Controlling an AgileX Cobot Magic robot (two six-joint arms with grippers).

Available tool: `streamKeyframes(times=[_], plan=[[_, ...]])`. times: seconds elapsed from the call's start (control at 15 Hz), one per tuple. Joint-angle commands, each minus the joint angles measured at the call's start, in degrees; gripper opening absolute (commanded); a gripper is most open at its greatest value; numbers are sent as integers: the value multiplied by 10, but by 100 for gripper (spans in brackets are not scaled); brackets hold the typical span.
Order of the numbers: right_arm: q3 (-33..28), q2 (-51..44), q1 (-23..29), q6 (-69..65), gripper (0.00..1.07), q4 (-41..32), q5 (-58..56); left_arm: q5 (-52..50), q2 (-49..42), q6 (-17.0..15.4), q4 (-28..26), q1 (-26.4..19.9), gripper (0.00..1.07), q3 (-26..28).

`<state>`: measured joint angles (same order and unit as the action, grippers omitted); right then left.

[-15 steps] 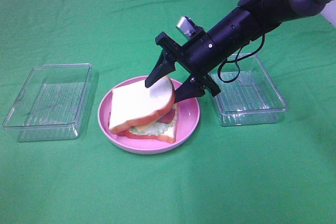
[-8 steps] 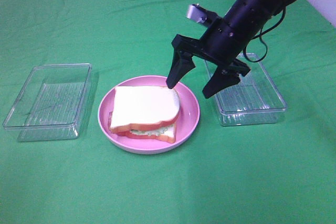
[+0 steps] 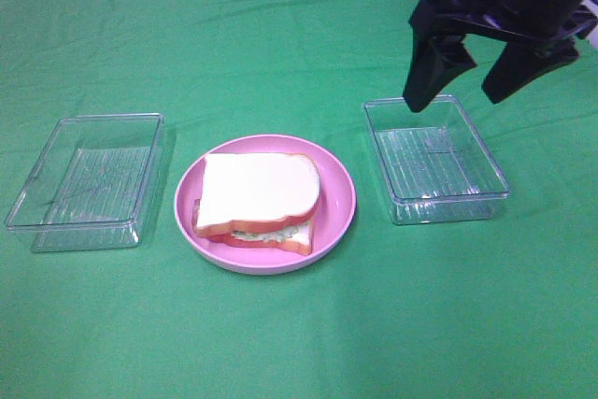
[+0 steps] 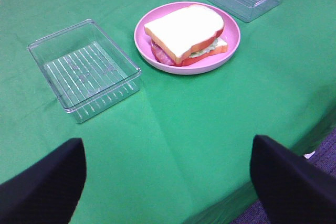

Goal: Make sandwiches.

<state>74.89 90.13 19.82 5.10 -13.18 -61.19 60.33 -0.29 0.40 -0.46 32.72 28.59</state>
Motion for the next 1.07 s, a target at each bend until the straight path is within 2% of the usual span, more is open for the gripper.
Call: streamKeyframes(times=[0.07, 0.4, 0.47, 0.53, 0.87, 1.07], plan=[[-57, -68, -1, -5, 83, 17, -2, -6, -11, -4, -6, -2, 81, -1], [-241, -282, -1, -5, 83, 57, 2, -6, -11, -4, -6, -2, 81, -1], [-296, -371, -1, -5, 83, 77, 3, -6, -11, -4, -6, -2, 81, -1], [-329, -421, -1, -5, 83, 88, 6, -6, -11, 0, -6, -2, 81, -1], [-429, -685, -1, -2, 83, 105, 6, -6, -11, 1, -7, -2, 81, -1], [-454, -779, -1, 11, 83, 100, 11, -6, -11, 1, -7, -2, 81, -1]])
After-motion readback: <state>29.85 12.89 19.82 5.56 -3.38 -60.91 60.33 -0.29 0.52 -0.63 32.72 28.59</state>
